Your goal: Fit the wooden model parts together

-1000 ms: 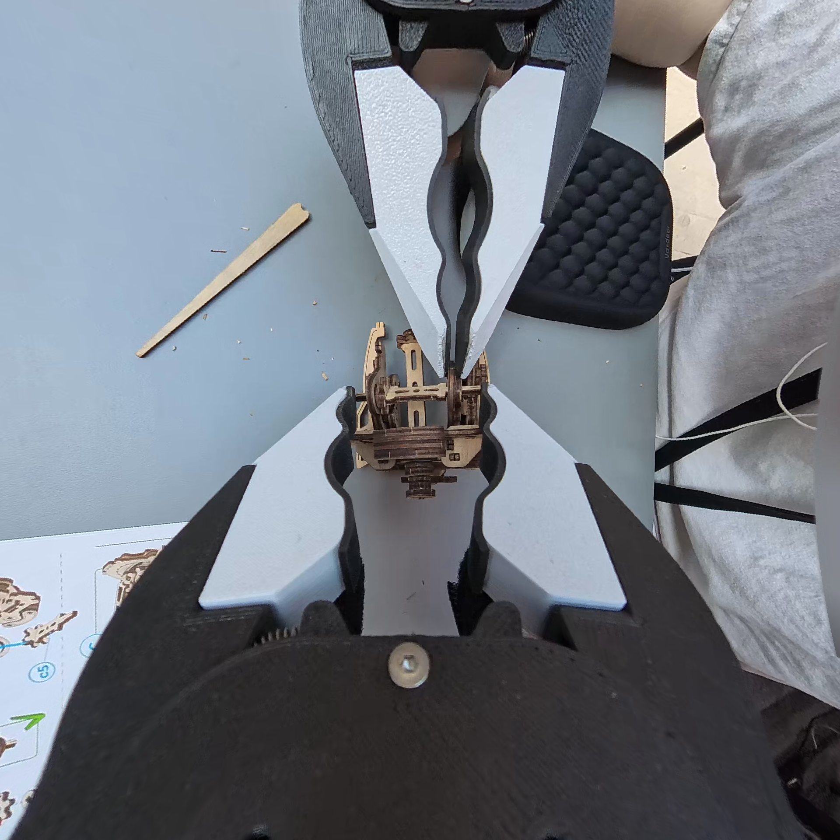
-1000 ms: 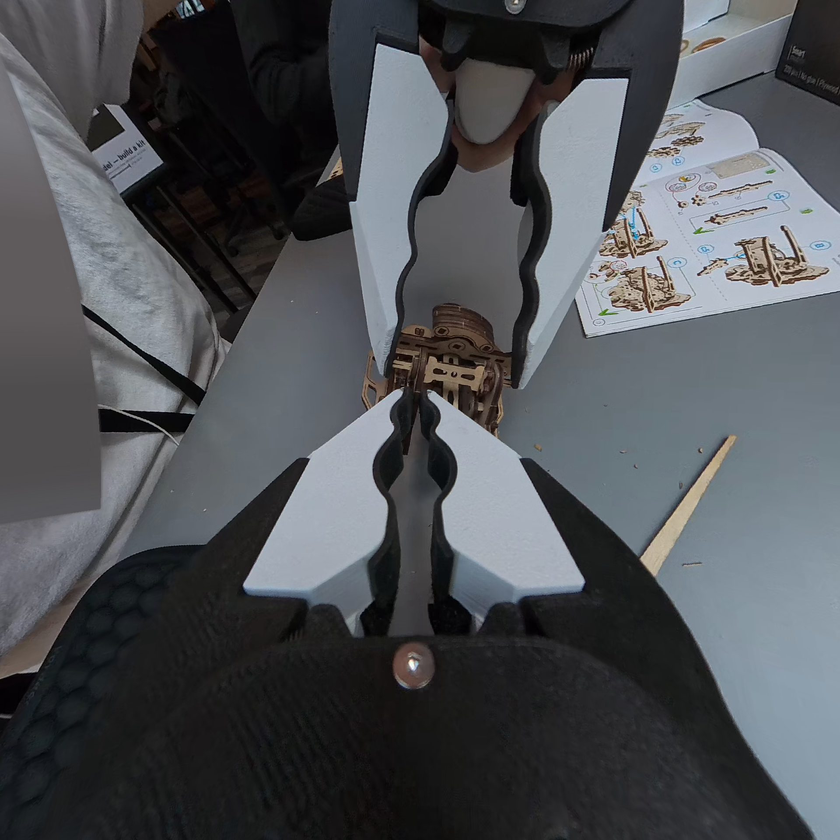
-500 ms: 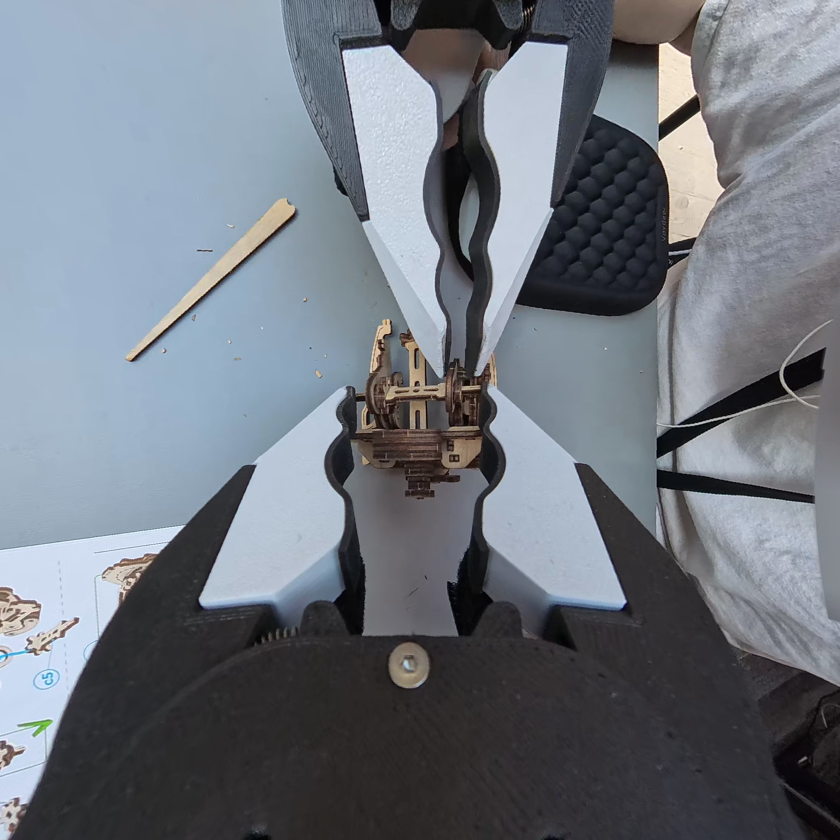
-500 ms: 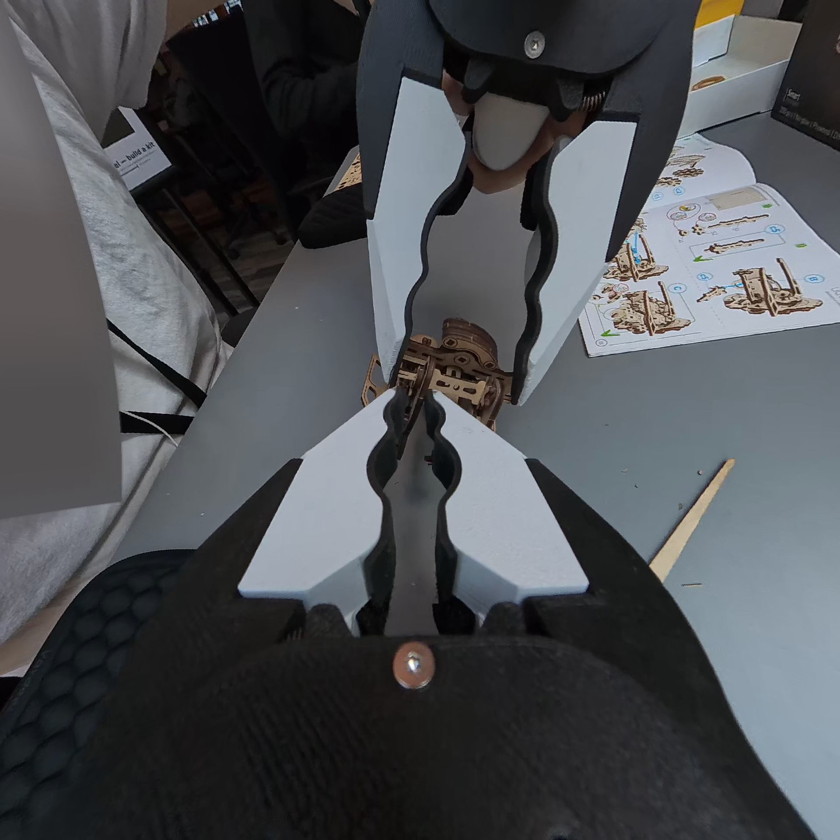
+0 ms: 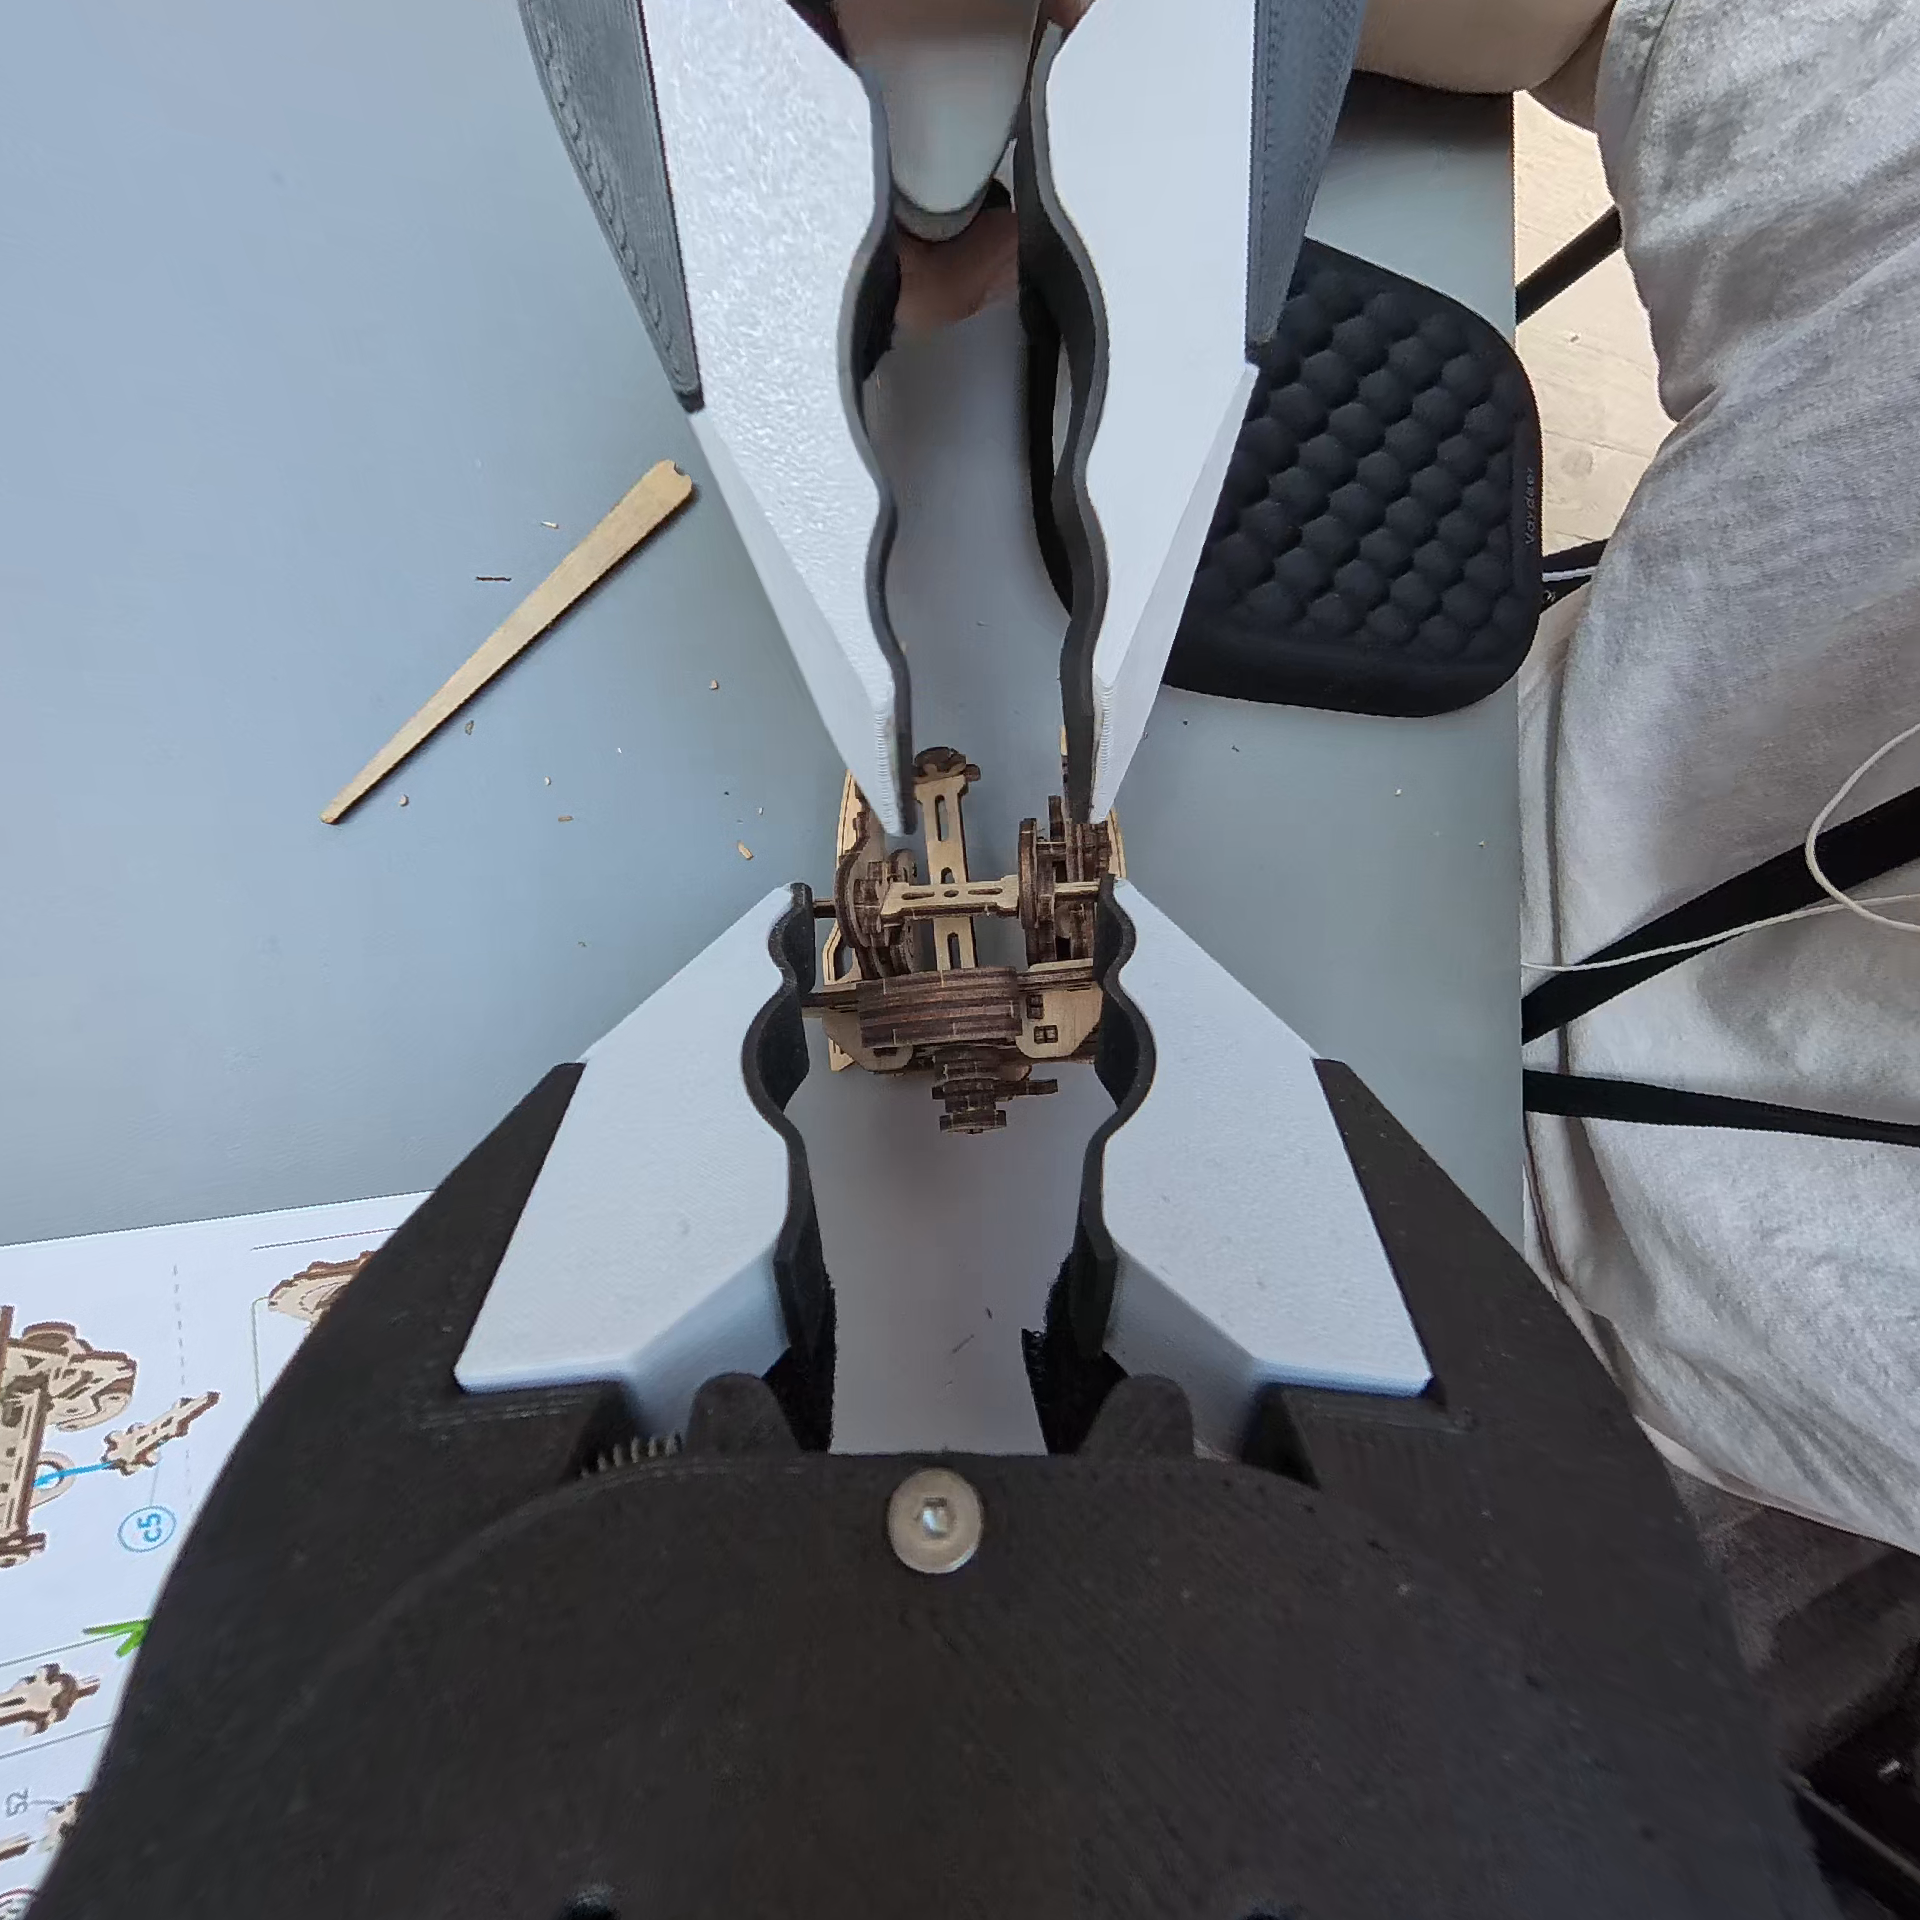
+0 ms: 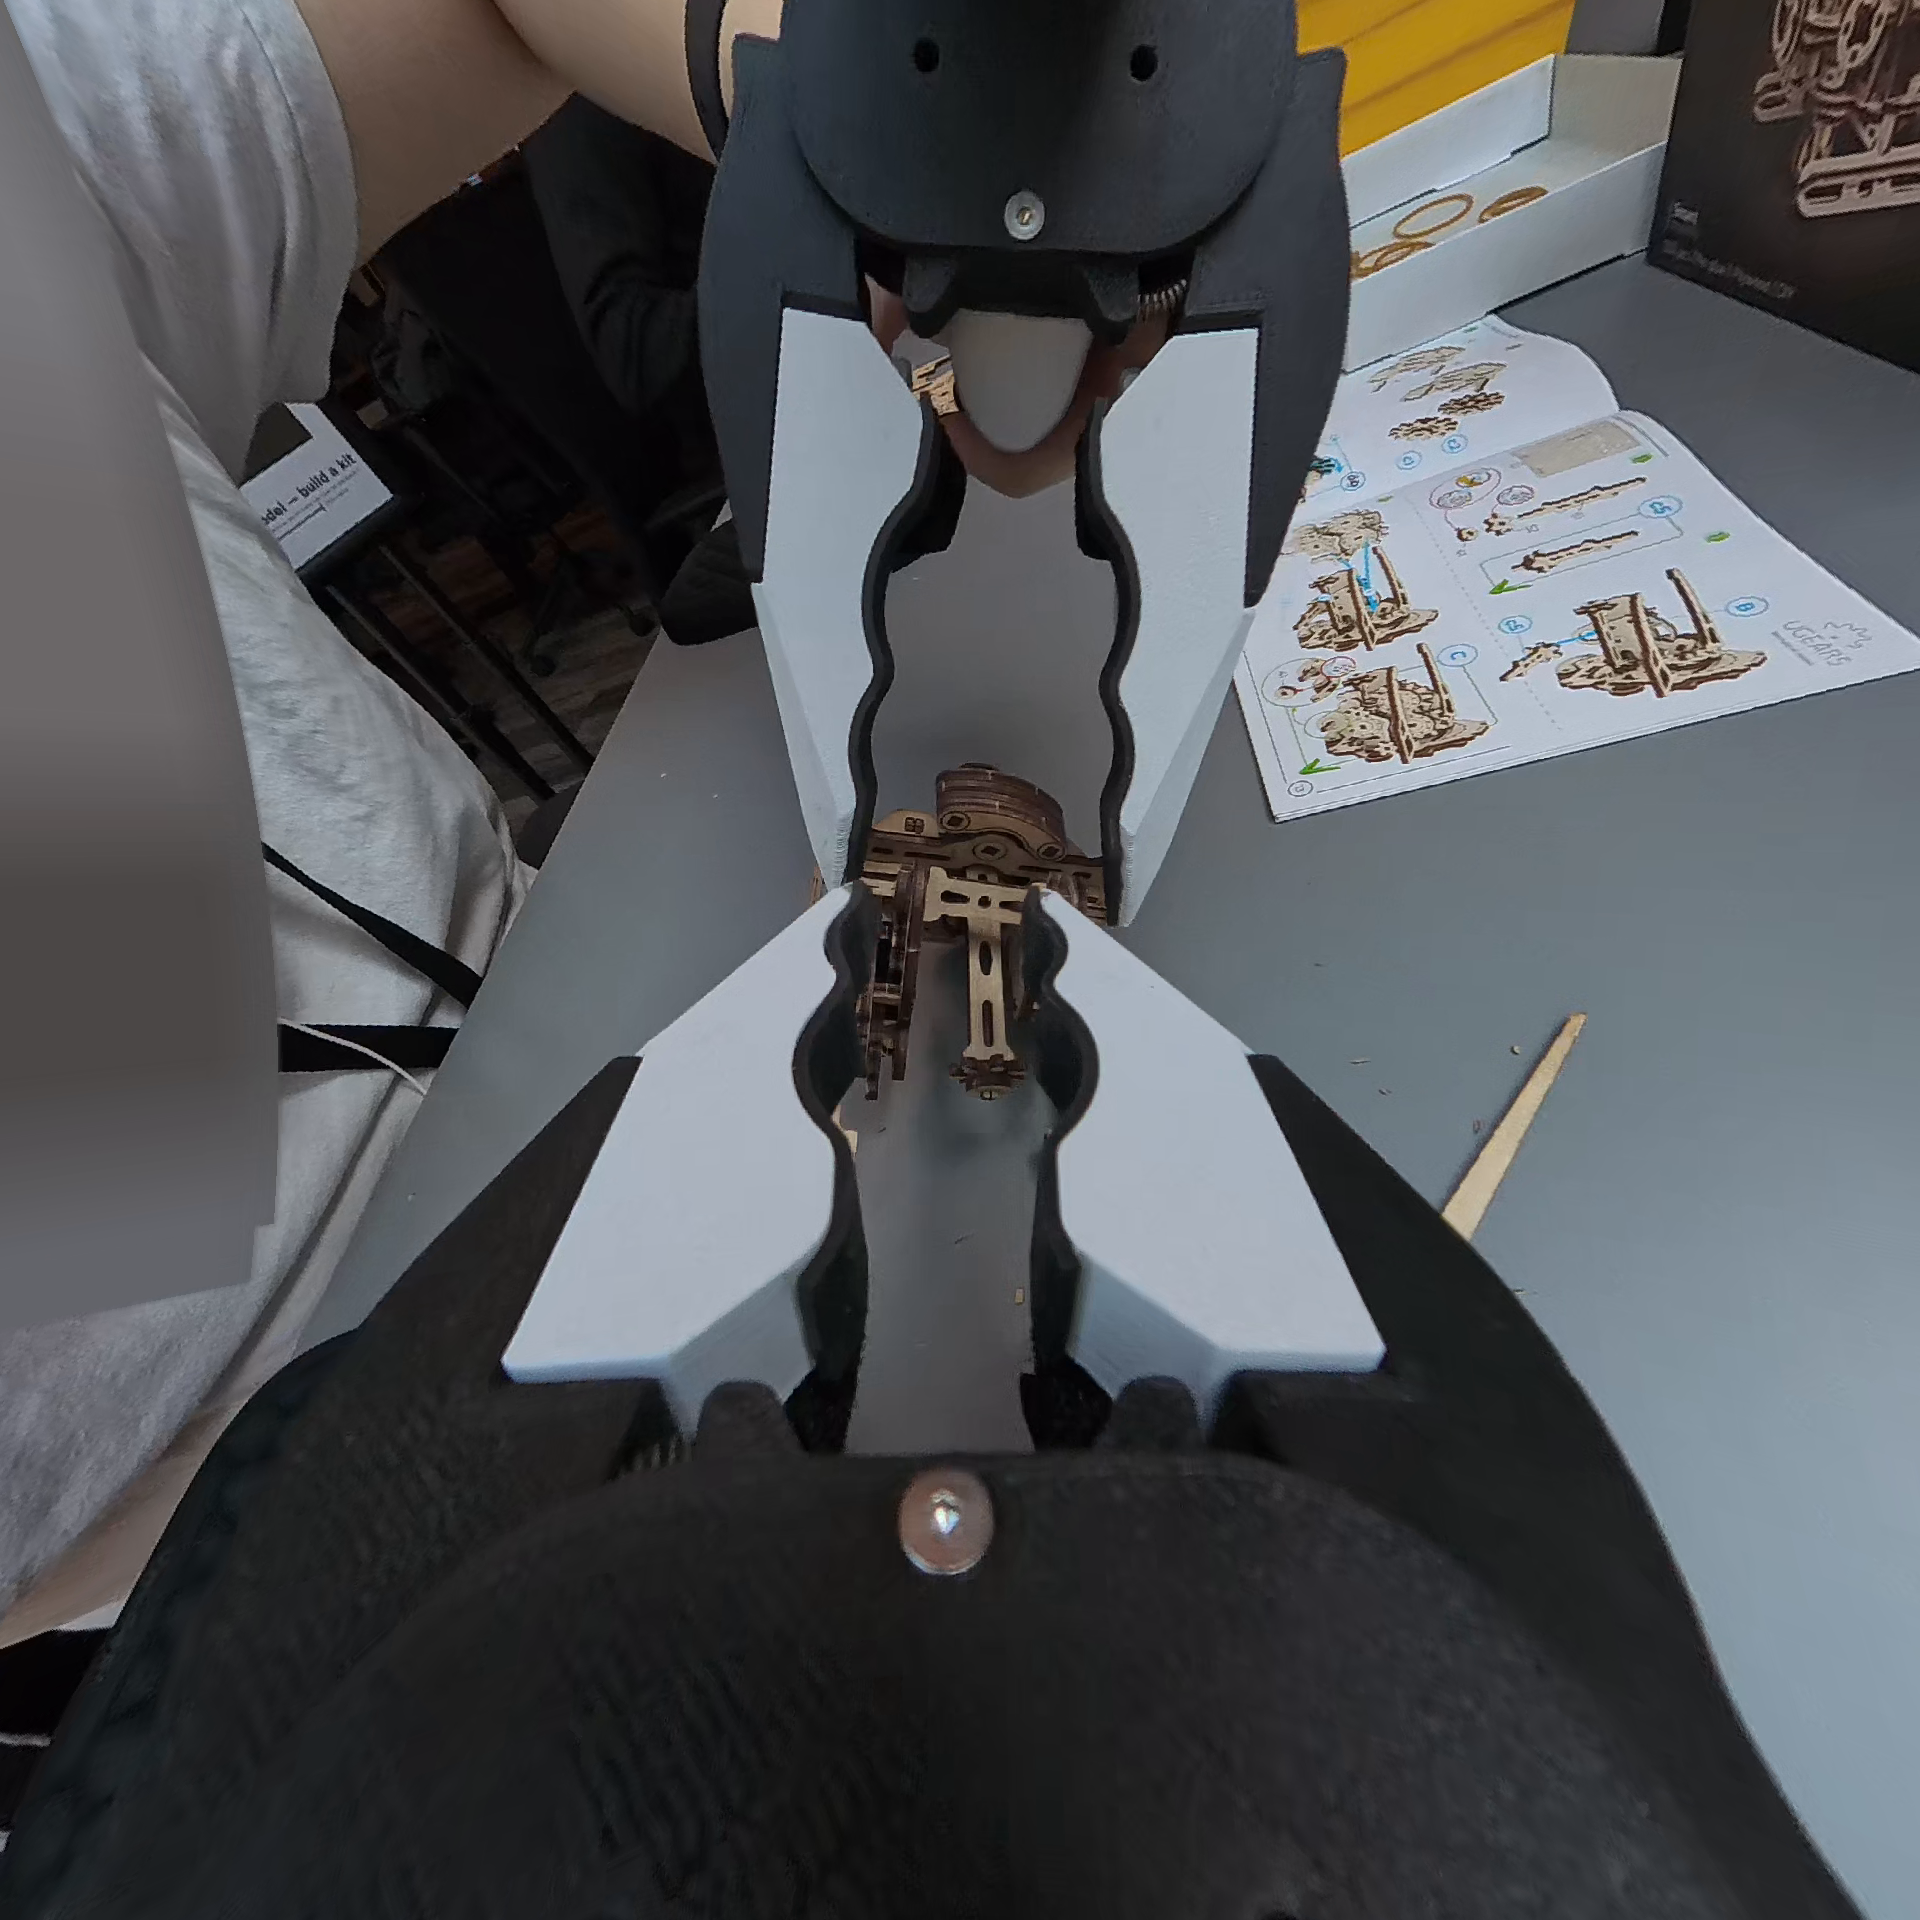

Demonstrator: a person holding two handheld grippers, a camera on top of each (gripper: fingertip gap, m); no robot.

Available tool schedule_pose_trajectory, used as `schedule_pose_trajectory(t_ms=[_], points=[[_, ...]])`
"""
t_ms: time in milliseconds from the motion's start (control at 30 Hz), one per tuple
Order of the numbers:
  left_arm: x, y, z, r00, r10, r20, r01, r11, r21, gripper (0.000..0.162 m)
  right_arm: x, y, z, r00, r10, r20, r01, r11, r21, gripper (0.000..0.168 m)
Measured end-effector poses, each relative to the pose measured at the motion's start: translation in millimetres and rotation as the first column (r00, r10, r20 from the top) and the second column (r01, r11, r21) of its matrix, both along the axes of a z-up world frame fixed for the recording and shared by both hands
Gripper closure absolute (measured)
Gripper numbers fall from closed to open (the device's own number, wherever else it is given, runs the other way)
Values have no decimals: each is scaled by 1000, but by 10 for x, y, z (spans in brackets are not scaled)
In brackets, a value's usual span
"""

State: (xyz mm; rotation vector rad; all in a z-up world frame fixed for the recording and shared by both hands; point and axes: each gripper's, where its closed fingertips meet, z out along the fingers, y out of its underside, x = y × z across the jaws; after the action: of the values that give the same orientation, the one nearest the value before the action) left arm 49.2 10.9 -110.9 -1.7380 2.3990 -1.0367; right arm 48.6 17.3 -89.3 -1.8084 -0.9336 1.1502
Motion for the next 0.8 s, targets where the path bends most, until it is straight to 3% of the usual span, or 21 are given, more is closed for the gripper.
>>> schedule_pose_trajectory(t_ms=[167, 267, 500, 667, 800], points=[[4, -15, -1, 1000, -15, 13, 15, 1000, 11, 109, -25, 83, -127, 997, -26, 66, 27, 1000, -13, 113], [-13, -31, -22, 1000, -31, 5, 30, 999, 20, 109, -55, 72, -178, 996, -12, 86, 15, 1000, -28, 120], [11, -15, -9, 1000, -26, 19, 25, 999, 31, 110, -41, 96, -200, 998, -19, 65, 24, 997, -78, 116], [18, 1, -18, 999, -21, 24, 20, 999, 48, 110, -70, 50, -212, 999, 7, 46, -1, 992, -129, 130], [14, -1, -18, 1000, -14, 18, 13, 999, 40, 110, -87, 39, -219, 999, 18, 47, -13, 994, -105, 128]])
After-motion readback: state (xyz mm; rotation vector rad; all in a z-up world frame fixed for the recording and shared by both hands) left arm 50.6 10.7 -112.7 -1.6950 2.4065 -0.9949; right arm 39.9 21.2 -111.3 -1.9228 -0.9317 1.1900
